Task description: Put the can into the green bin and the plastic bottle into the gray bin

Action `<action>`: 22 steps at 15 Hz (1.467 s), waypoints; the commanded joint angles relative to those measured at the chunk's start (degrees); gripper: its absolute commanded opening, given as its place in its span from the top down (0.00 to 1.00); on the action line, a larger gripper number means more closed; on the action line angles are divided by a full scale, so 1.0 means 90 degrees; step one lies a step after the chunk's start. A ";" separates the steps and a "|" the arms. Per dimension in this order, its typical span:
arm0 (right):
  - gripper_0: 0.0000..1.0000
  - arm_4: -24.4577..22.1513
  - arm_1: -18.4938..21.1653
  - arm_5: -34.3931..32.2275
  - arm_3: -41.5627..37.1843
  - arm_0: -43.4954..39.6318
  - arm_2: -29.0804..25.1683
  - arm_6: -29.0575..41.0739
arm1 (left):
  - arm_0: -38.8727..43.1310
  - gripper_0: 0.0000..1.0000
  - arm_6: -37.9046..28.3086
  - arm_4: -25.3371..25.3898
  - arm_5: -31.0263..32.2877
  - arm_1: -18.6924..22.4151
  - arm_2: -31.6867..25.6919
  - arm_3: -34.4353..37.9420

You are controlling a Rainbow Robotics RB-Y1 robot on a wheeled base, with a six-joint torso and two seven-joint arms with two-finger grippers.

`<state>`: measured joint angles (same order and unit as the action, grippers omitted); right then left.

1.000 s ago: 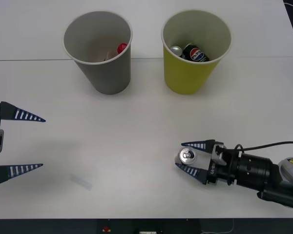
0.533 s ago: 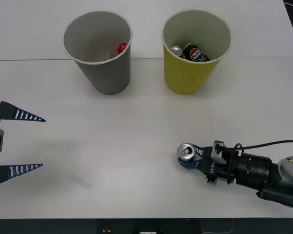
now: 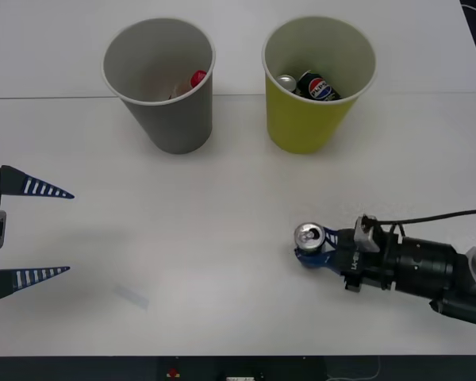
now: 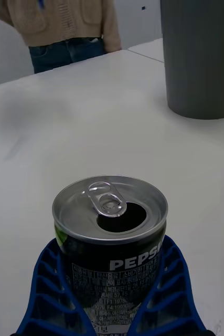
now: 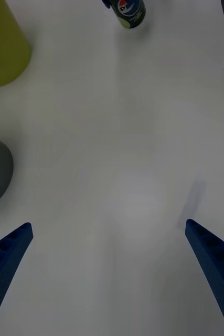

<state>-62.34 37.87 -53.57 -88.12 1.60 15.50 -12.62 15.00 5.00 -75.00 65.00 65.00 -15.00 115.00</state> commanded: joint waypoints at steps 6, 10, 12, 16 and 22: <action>1.00 -0.1374 0.0880 0.0396 -0.2650 -0.1037 -0.1058 0.3678 | 0.0000 0.00 0.0000 0.0000 0.0000 0.0000 0.0000 0.0000; 1.00 -0.1951 0.1134 0.0396 -0.3656 -0.1291 -0.1644 0.5572 | 0.0000 0.00 0.0000 0.0000 0.0000 0.0000 0.0000 0.0000; 1.00 -0.2244 0.1261 0.0376 -0.4173 -0.1428 -0.2015 0.6549 | 0.0000 0.00 0.0000 0.0000 0.0000 0.0000 0.0000 0.0000; 1.00 -0.3035 0.1281 -0.0474 -0.5101 -0.1477 -0.3118 0.8531 | 0.0000 0.00 0.0000 0.0000 0.0000 0.0000 0.0000 0.0000; 1.00 -0.3748 0.1496 -0.1704 -0.5482 -0.0510 -0.3841 1.0006 | 0.0000 0.00 0.0000 0.0000 0.0000 0.0000 0.0000 0.0000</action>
<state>-96.00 50.75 -67.78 -138.15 -4.64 -18.89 77.23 15.00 5.00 -75.00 65.00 65.00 -15.00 115.00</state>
